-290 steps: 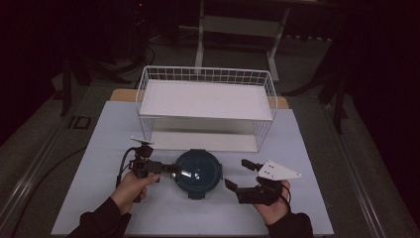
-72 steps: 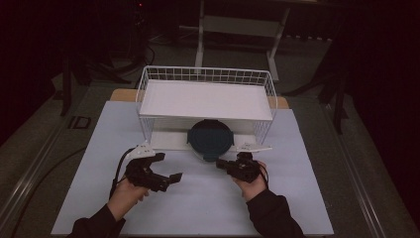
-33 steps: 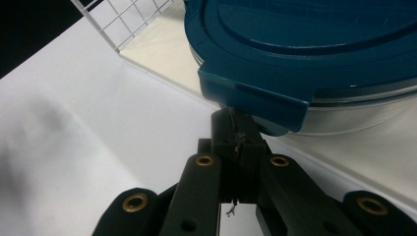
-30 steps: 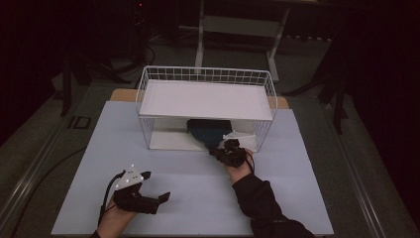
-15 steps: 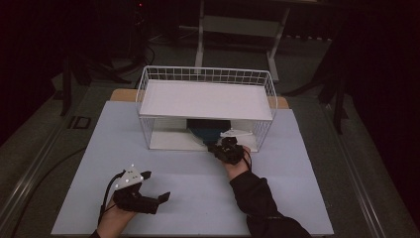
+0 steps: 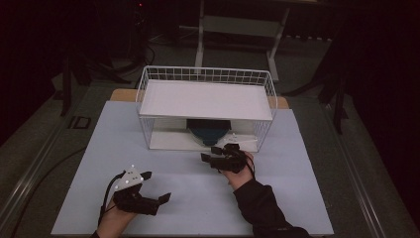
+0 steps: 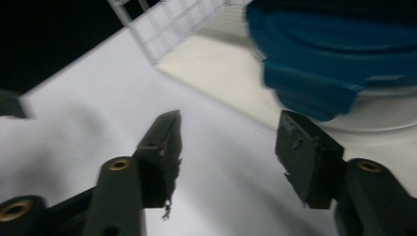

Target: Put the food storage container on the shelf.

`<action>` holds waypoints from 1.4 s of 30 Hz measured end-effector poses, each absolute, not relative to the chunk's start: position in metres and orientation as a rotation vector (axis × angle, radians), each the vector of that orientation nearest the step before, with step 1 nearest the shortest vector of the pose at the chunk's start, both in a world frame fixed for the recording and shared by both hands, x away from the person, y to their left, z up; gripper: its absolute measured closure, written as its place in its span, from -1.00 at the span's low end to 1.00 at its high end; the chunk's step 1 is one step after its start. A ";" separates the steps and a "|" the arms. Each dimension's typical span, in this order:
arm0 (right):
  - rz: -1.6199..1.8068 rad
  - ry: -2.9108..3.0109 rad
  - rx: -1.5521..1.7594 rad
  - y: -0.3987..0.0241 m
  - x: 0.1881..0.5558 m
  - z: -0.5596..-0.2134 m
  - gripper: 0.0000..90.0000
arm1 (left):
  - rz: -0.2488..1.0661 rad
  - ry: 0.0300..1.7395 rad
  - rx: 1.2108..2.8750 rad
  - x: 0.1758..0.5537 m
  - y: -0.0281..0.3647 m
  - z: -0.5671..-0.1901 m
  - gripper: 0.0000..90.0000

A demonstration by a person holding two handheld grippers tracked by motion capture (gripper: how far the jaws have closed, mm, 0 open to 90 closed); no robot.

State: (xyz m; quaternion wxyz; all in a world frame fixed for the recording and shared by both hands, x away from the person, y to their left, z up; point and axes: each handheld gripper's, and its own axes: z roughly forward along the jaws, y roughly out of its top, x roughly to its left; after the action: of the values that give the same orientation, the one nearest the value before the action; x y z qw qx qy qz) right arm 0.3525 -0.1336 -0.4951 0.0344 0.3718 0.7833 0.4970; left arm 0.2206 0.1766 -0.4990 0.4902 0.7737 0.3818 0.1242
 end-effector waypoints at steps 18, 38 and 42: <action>1.512 2.336 1.104 -0.184 0.315 -0.492 -0.65 | 0.286 0.868 1.867 0.216 0.174 -0.497 -0.99; 1.502 2.297 1.075 -0.219 0.274 -0.491 -0.61 | 0.298 0.839 1.874 0.214 0.174 -0.496 -0.99; 1.478 2.300 1.064 -0.231 0.265 -0.493 -0.62 | 0.302 0.828 1.874 0.213 0.173 -0.496 -0.99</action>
State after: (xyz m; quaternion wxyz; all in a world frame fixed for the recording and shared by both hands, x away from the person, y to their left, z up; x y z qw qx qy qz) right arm 0.2654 -0.2306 -0.4933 0.1040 0.3607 0.7797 0.5011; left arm 0.2128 0.1731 -0.4956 0.5103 0.7783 0.3438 0.1254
